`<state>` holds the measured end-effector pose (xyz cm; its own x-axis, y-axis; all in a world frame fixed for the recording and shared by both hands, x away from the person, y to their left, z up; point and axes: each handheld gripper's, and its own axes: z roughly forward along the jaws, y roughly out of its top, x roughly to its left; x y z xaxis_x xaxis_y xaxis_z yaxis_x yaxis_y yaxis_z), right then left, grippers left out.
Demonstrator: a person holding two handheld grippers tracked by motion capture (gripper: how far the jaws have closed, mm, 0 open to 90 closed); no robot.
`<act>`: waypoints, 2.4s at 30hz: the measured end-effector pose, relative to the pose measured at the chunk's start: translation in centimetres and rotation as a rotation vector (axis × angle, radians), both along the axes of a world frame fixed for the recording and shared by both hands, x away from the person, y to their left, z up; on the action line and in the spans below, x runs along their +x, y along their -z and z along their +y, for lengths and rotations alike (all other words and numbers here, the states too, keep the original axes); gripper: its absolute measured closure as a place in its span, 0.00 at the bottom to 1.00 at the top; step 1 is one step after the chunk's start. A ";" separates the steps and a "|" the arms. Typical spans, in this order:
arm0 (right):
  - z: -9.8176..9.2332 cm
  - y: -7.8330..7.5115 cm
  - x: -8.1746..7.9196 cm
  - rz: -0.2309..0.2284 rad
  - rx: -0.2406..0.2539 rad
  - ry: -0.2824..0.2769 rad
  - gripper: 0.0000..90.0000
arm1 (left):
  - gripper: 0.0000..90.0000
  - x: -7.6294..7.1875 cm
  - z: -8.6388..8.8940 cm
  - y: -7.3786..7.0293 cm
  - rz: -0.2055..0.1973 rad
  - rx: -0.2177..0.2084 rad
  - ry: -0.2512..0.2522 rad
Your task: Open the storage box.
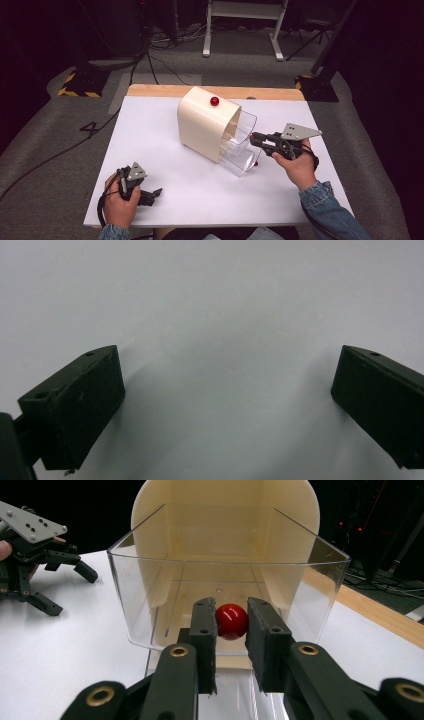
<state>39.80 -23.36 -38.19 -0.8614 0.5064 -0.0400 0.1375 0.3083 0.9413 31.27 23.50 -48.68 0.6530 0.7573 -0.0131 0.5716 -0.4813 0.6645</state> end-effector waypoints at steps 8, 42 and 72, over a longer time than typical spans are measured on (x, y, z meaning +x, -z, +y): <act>-1.0 0.3 -0.6 0.002 0.004 0.008 0.83 | 0.01 0.0 0.0 0.0 0.000 0.001 -0.001; -4.0 2.5 -2.4 0.047 -0.060 0.036 0.53 | 0.01 -0.1 -0.1 0.0 0.000 -0.004 -0.008; -8.3 10.0 -6.0 0.256 -0.317 0.124 0.18 | 0.01 -0.1 -0.1 0.0 -0.001 -0.004 -0.008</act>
<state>33.85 -31.64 -48.22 -0.7973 0.6036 -0.0033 0.4085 0.5436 0.7332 31.16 23.43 -48.71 0.6469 0.7625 -0.0156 0.5750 -0.4742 0.6667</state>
